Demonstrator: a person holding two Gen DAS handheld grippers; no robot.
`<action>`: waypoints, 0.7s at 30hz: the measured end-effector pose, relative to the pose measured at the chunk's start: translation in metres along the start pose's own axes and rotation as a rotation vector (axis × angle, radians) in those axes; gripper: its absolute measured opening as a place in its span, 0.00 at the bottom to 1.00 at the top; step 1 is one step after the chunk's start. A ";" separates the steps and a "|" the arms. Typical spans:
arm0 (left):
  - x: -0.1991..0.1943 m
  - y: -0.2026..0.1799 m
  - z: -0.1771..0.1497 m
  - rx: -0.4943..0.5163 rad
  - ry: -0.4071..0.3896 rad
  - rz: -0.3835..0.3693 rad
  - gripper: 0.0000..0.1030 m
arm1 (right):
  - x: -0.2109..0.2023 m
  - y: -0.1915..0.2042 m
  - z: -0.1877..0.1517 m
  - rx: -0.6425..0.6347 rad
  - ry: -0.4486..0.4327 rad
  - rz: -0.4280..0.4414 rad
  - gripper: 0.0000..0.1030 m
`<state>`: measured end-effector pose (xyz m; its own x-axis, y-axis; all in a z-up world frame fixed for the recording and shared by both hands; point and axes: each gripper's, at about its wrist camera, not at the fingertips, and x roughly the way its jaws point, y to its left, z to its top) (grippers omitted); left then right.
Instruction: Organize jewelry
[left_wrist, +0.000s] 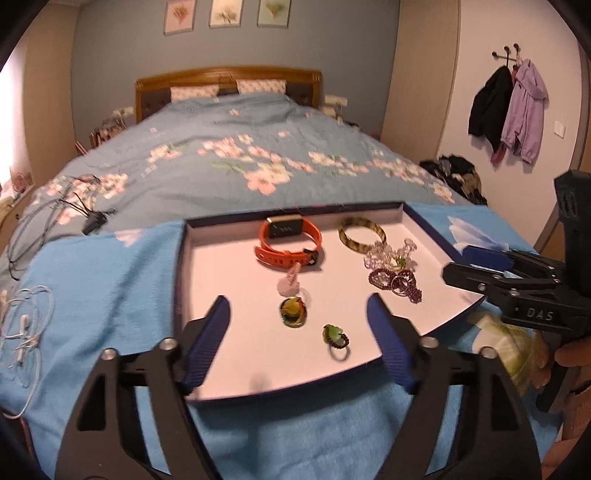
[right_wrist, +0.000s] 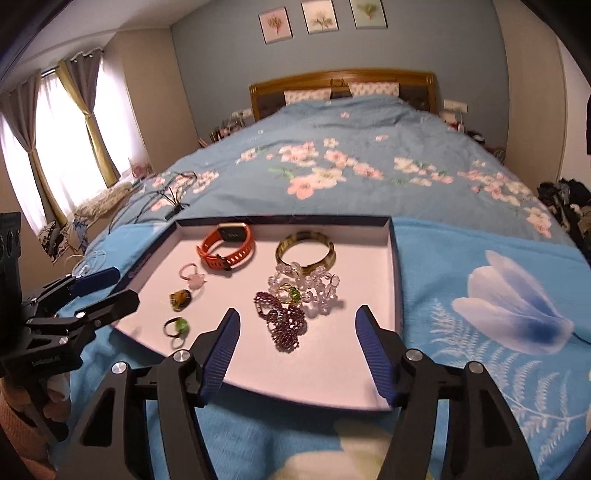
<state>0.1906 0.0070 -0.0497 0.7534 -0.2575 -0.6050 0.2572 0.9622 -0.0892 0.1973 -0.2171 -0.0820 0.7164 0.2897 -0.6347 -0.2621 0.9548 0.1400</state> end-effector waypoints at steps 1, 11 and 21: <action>-0.007 0.001 -0.002 -0.001 -0.014 0.010 0.84 | -0.007 0.001 -0.001 -0.008 -0.018 -0.007 0.73; -0.083 -0.007 -0.022 0.021 -0.230 0.098 0.94 | -0.060 0.030 -0.022 -0.088 -0.234 -0.097 0.94; -0.119 -0.020 -0.039 -0.009 -0.364 0.166 0.94 | -0.073 0.042 -0.037 -0.090 -0.323 -0.105 0.94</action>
<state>0.0719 0.0217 -0.0064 0.9499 -0.1119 -0.2917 0.1104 0.9936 -0.0217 0.1101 -0.2006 -0.0579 0.9063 0.2103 -0.3666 -0.2220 0.9750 0.0105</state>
